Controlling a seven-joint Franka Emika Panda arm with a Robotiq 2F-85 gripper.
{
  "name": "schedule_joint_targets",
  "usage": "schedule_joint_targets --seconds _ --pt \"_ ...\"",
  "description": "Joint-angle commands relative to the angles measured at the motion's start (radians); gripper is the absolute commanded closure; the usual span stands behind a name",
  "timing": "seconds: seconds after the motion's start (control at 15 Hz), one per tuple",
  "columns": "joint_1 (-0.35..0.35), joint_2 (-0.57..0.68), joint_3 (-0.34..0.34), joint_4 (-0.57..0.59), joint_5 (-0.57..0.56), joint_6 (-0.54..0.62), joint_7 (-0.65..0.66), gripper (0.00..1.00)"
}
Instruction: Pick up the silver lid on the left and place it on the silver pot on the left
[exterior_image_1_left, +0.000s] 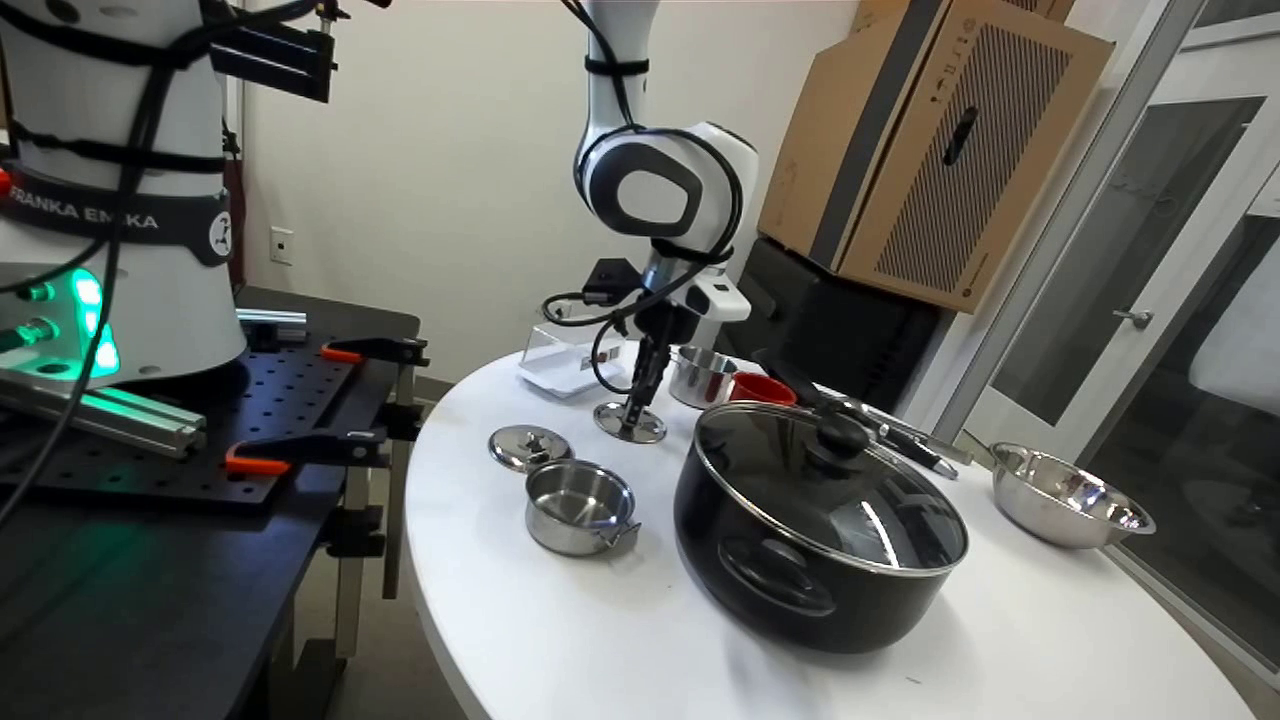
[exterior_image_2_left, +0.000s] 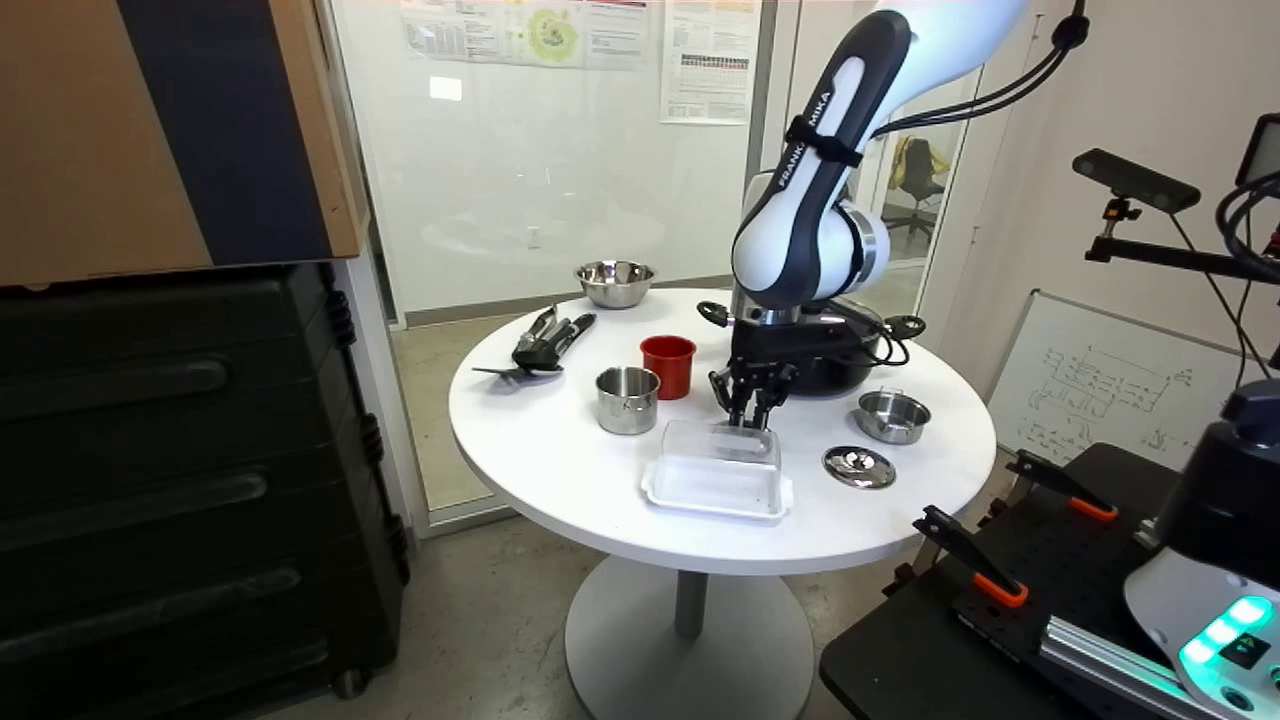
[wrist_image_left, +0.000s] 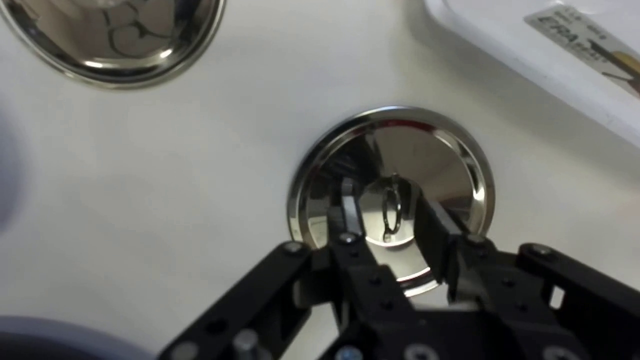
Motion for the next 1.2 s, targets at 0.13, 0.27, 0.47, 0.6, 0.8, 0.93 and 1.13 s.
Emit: schedule_joint_targets --seconds 0.13,0.27,0.47,0.6,0.8,0.93,1.13 --pt "0.032 0.025 -0.026 0.019 -0.011 0.019 0.035 1.0" --pt "0.036 0.025 -0.028 0.019 -0.013 0.019 0.036 1.0" --pt "0.006 -0.047 0.01 -0.021 0.01 0.0 -0.002 1.0" --pt "-0.002 -0.144 0.029 -0.08 0.009 0.006 -0.026 1.0" --pt "-0.002 -0.293 0.042 -0.152 -0.006 -0.003 -0.052 1.0" --pt "0.01 -0.385 0.033 -0.18 -0.04 -0.026 -0.048 1.0" --pt "-0.002 -0.426 0.046 -0.14 -0.061 -0.097 -0.054 1.0"
